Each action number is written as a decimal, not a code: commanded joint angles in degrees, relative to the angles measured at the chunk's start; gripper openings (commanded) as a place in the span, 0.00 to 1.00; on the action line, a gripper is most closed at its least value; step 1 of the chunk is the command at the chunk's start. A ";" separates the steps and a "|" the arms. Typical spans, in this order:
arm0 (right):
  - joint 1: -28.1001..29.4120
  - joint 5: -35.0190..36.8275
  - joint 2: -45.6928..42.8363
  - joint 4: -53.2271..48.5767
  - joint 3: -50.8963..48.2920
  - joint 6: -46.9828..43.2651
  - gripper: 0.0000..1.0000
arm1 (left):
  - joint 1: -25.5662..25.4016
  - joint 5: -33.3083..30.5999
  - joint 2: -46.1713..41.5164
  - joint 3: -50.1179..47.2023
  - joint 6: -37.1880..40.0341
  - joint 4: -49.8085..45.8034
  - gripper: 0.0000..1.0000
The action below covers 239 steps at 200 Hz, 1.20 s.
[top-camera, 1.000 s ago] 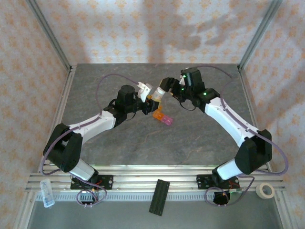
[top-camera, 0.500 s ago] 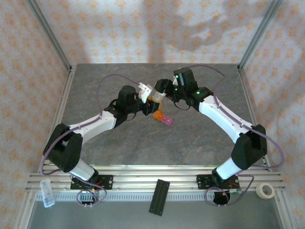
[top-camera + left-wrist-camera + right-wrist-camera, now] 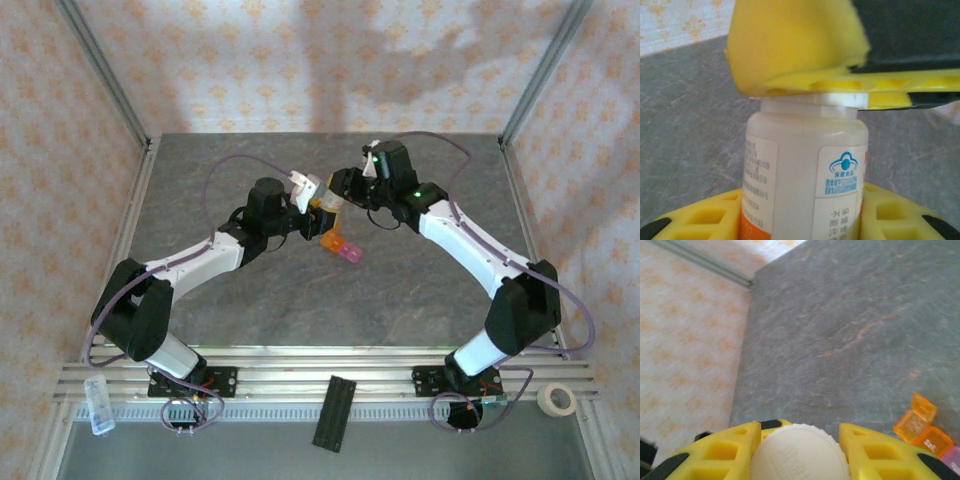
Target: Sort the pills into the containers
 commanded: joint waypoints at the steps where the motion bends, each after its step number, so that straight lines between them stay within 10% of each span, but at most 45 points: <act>1: -4.81 -12.83 -4.12 10.94 -4.22 -5.60 0.30 | 0.81 8.31 -1.56 -0.16 -7.77 11.64 0.00; 49: -7.12 -21.75 -4.97 10.39 -2.48 -7.81 0.35 | 2.65 14.03 1.04 -0.42 -19.56 23.22 0.00; 99: -7.25 -11.96 -9.00 7.85 -2.62 -2.89 0.78 | 1.97 6.51 -2.07 -0.12 -7.09 8.74 0.00; 154: -6.99 -0.56 -9.23 1.53 -3.74 8.26 0.82 | -1.01 -7.42 -5.53 -1.22 7.28 -1.37 0.00; 239: -0.57 4.24 -4.26 2.43 -2.97 10.92 0.82 | -2.46 -10.13 -4.65 -1.25 10.23 -2.69 0.00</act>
